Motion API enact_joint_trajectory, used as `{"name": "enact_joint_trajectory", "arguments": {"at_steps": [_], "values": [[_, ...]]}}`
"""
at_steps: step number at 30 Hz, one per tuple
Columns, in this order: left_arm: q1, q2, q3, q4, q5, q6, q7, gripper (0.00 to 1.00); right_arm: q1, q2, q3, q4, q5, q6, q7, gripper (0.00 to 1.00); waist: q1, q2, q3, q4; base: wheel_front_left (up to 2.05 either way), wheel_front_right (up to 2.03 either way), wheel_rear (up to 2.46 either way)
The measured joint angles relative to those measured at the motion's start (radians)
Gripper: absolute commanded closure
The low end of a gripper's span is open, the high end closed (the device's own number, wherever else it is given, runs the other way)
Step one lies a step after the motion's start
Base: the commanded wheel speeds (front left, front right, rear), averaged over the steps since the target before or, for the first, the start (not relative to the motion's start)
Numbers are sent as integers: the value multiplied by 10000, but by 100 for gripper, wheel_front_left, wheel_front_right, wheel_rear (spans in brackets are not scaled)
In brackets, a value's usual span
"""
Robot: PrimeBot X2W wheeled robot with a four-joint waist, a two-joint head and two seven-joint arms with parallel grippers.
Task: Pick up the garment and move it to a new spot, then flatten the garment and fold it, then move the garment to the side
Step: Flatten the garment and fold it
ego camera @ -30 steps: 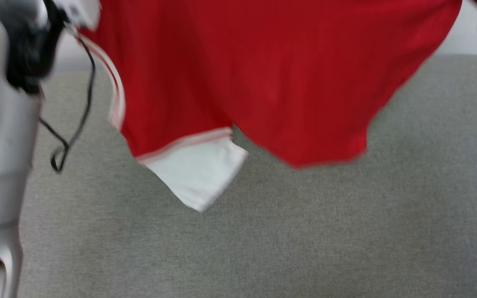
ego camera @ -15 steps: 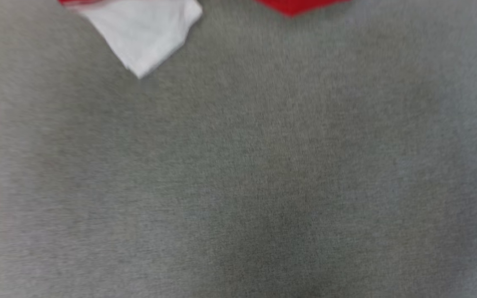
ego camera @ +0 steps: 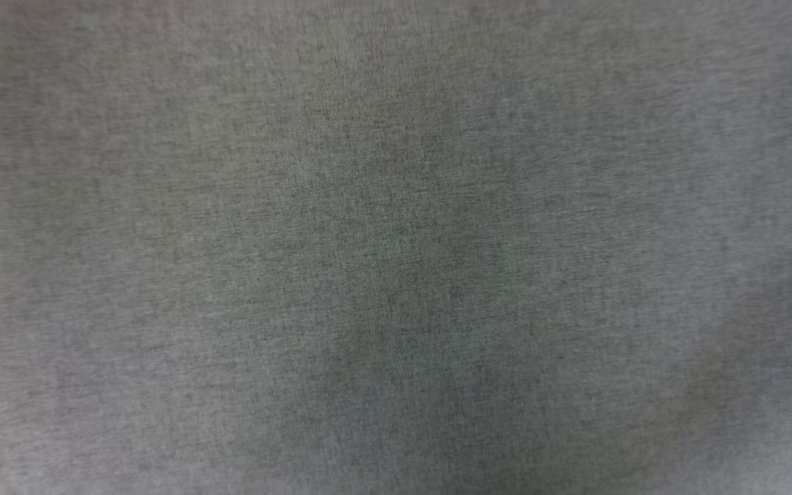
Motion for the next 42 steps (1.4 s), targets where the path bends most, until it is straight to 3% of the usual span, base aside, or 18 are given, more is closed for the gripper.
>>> {"name": "enact_joint_trajectory", "arguments": {"at_steps": [6, 15, 20, 26, 27, 33, 42], "values": [[542, 48, -71, -2, -138, 84, 98, 100, -29, 253, 1110, 780, 552, 0, -403, 100, 0, 0, 647, 11, 0, 0, 0], [1807, -297, 25, 729, -771, -159, -608, 100, 972, 228, 2142, 1394, 1317, 0, -552, 100, -1, 0, 300, 216, 0, 0, 0], [3666, -545, 94, 1174, -1306, -537, -1352, 100, 2380, -178, 2838, 1415, 1835, 0, -685, 100, -2, 0, -367, 469, 0, 0, 0], [7124, -497, 368, 849, -1985, -736, -2130, 100, 4899, -606, 3471, 1095, 2612, 0, -1078, 100, -3, 0, -1604, 710, 0, 0, 0], [8451, -441, 495, 445, -2232, -700, -2259, 100, 5858, -702, 3572, 970, 2869, 2, -1225, 100, -3, 0, -2100, 757, 0, 0, 0], [12392, -499, 719, -1174, -2824, -232, -2374, 100, 8662, -1007, 3452, 612, 3576, 6, -1494, 100, -4, 0, -3623, 868, 0, 0, 0], [17263, -320, 1024, -4341, -3285, 1216, -1532, 100, 12420, -1239, 2510, -309, 3762, 10, -1273, 100, -7, 0, -5642, 925, 0, 0, 0]]}}
